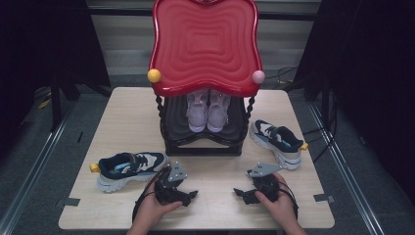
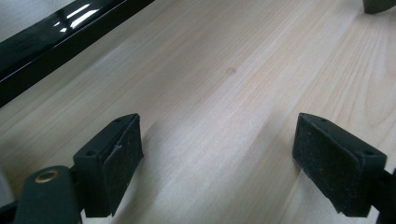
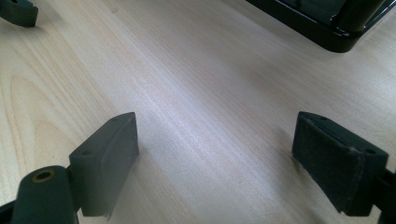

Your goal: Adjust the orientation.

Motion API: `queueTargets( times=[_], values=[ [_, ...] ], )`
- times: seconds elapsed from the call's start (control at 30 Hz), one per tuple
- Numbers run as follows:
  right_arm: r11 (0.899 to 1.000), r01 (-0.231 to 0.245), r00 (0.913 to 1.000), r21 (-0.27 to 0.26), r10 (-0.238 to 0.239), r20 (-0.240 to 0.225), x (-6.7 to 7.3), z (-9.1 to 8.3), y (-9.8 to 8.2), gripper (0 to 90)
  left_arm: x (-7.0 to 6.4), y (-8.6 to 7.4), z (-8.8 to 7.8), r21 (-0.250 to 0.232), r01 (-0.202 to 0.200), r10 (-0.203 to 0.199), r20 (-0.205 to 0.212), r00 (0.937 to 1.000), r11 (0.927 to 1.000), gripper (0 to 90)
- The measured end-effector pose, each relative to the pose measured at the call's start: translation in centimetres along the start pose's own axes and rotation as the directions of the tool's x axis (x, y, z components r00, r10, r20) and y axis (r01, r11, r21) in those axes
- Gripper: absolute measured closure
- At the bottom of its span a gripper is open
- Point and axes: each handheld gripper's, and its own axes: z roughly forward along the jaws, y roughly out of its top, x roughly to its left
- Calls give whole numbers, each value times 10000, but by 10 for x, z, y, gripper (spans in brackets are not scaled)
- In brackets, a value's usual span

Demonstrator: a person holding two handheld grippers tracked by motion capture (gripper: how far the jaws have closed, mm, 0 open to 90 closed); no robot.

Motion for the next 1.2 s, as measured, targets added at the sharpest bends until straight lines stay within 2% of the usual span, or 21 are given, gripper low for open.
queueTargets(
  times=[0.03, 0.2, 0.4, 0.5, 0.57, 0.6, 0.63, 1.0, 1.2],
  values=[
    [10000, 11, 10000, -5, -11, 6, 0, 0, 0, 142, 0, 1, -2, 146, -107, 108, -93, 9999, 9998, 156],
    [10000, 10, 10000, -4, -10, 4, 0, 0, 0, 142, 3, 4, -11, 236, -38, 37, 33, 10000, 9997, 163],
    [10000, 7, 10000, -5, -7, 4, 0, 0, 0, 142, 7, 6, -23, 701, -149, 141, 119, 9998, 9974, 185],
    [10000, 13, 10000, -6, -13, 4, 0, 0, 0, 142, 11, 5, -28, 948, -34, 13, 217, 9998, 9955, 188],
    [10000, 11, 10000, -5, -11, 3, 0, 0, 0, 142, 13, 4, -32, 1102, -103, 75, 254, 9996, 9939, 196],
    [10000, 11, 10000, -6, -11, 3, 0, 0, 0, 142, 13, 4, -33, 1112, -147, 131, 154, 9998, 9937, 200],
    [10000, 10, 10000, -3, -10, 4, 0, 0, 0, 141, 14, 4, -34, 1112, -57, 31, 232, 9997, 9938, 200],
    [10000, 8, 10000, -6, -8, 4, 0, 0, 0, 142, 24, 11, -51, 1146, -3, -8, 102, 9999, 9934, 204],
    [10000, 12, 10000, -6, -12, 4, 0, 0, 0, 142, 31, 17, -67, 997, -26, 45, -189, 9998, 9950, 204]
  ],
)
